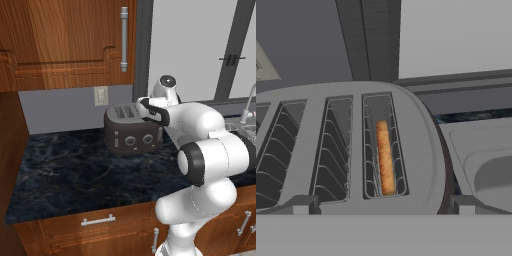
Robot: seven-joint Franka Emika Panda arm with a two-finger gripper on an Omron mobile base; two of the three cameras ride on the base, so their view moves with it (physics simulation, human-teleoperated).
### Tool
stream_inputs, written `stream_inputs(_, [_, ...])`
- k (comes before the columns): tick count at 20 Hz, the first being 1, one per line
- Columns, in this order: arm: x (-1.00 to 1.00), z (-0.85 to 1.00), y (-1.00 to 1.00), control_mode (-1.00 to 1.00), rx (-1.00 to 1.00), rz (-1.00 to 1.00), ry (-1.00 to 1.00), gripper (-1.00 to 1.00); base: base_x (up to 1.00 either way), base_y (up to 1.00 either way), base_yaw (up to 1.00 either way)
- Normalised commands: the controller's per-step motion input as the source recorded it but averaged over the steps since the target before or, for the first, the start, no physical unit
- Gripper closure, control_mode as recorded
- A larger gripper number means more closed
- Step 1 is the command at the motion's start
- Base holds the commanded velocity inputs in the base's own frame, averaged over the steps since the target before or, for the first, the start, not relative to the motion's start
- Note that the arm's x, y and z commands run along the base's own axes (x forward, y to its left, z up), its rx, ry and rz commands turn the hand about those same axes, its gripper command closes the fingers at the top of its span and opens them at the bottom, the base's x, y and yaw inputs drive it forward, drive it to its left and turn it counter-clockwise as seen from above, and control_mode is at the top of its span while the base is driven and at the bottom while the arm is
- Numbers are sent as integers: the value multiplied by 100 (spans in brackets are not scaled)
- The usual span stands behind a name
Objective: Start the toaster. Once the lever pops up, take the bread to the plate on the dining counter.
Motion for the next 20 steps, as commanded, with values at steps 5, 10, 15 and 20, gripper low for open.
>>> stream_inputs(5, [0,0,0,-100,0,0,0,-100,0,0,0])
stream_inputs(10, [0,0,0,-100,0,0,0,-100,0,0,0])
stream_inputs(15, [0,0,0,-100,0,0,0,-100,0,0,0])
stream_inputs(20, [0,0,0,-100,0,0,0,-100,0,0,0])
